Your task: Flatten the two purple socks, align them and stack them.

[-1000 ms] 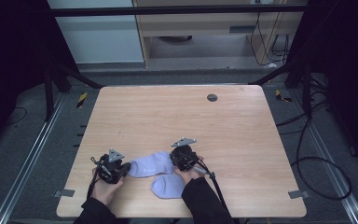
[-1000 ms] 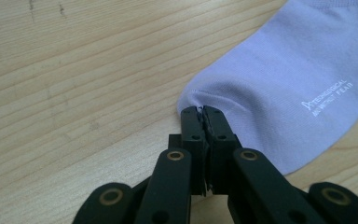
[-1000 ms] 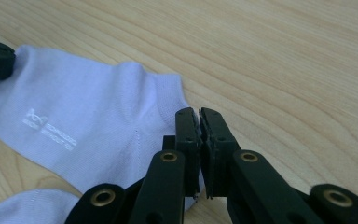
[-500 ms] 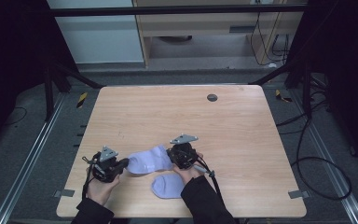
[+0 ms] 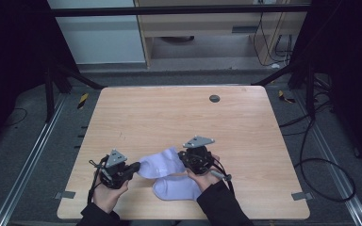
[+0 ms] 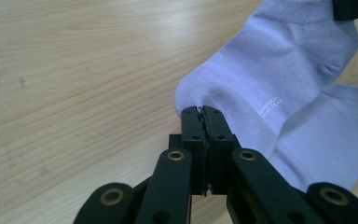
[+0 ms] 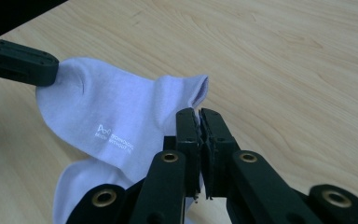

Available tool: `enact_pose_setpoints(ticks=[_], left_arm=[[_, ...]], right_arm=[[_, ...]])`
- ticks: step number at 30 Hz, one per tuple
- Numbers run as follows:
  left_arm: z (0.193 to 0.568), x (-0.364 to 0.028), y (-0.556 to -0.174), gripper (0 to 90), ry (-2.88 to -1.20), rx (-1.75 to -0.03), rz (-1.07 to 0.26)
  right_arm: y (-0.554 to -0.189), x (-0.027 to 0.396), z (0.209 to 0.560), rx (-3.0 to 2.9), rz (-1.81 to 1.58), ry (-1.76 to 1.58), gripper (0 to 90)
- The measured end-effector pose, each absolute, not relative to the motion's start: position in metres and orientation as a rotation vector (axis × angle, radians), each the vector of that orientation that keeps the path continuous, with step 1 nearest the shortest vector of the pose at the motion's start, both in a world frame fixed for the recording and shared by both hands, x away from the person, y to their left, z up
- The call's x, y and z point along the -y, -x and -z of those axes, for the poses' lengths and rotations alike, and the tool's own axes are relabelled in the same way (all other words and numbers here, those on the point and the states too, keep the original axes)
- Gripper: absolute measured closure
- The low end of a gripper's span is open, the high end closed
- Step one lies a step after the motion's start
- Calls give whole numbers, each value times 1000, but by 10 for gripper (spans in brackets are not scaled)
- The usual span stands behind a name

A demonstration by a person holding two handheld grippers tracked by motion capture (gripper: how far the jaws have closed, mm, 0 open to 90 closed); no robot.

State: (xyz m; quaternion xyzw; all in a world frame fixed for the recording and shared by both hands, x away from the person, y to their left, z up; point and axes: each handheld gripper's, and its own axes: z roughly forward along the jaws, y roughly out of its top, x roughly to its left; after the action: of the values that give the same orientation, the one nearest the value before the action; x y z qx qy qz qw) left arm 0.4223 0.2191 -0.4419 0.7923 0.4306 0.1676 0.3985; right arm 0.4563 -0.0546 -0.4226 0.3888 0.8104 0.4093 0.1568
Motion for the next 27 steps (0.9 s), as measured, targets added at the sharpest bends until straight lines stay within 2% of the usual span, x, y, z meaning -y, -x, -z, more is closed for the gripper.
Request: enact_pose_setpoints(ticks=[11,27], left_arm=[[446,-187,-407,881,-2073,-1007,-371],[457,-174,-399,881,-2144,-980,-298]], right_arm=[[-422,89,426,-2326,-1141,-1141,871],[-394,111,443,-2340,-1124,-1186,870]])
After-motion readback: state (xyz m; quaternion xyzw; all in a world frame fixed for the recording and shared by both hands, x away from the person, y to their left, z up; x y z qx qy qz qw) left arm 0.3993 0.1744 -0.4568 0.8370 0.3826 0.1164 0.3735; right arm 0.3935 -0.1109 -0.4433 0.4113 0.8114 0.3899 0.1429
